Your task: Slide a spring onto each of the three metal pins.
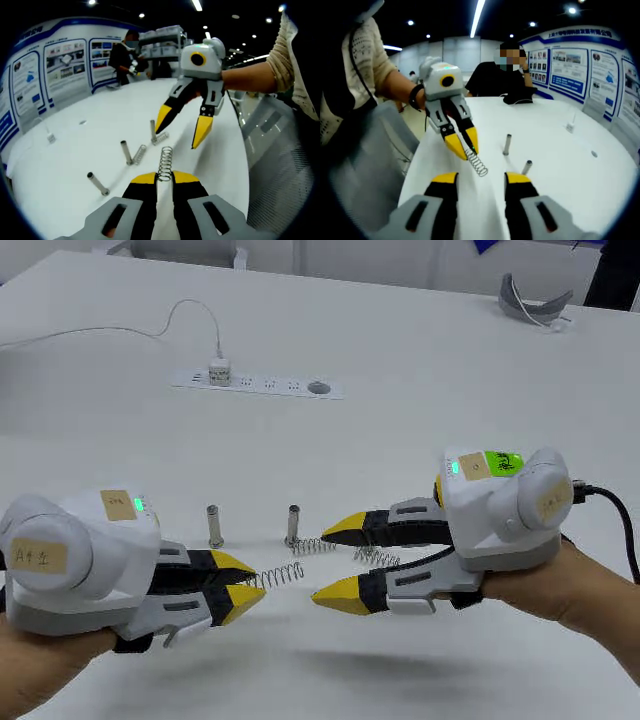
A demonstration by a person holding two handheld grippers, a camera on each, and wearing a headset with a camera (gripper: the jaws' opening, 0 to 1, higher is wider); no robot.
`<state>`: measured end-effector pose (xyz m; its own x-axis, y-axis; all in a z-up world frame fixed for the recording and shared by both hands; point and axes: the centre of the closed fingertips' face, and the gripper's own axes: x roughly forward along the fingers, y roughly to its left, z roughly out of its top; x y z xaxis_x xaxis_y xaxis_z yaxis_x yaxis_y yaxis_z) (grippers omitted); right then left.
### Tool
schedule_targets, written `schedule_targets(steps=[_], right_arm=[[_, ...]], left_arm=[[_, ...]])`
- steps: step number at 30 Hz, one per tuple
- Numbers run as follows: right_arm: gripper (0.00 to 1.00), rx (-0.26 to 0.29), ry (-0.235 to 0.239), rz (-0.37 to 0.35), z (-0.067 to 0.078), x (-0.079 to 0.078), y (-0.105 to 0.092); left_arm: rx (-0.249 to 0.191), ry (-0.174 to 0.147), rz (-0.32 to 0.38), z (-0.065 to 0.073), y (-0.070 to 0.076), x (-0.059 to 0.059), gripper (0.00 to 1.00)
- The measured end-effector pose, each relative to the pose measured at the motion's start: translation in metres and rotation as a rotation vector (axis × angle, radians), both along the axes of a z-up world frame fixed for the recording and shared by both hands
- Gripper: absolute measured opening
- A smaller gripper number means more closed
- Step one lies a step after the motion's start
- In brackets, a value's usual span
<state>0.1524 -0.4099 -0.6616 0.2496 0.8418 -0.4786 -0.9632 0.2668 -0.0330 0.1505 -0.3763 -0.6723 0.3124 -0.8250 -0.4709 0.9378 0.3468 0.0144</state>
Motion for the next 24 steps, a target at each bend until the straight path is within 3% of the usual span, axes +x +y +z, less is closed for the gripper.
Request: schedule_targets(steps=[6,24], right_arm=[[0.33,-0.014,-0.018,0.029,-0.002,-0.004,0.005],[0.16,0.004,0.040,0.080,-0.003,-0.019,0.009]], left_arm=[[-0.036,-0.016,-0.053,0.010,-0.008,-0.009,0.10],[-0.068,-0.024,-0.107,0.018,-0.015,-0.019,0.10]])
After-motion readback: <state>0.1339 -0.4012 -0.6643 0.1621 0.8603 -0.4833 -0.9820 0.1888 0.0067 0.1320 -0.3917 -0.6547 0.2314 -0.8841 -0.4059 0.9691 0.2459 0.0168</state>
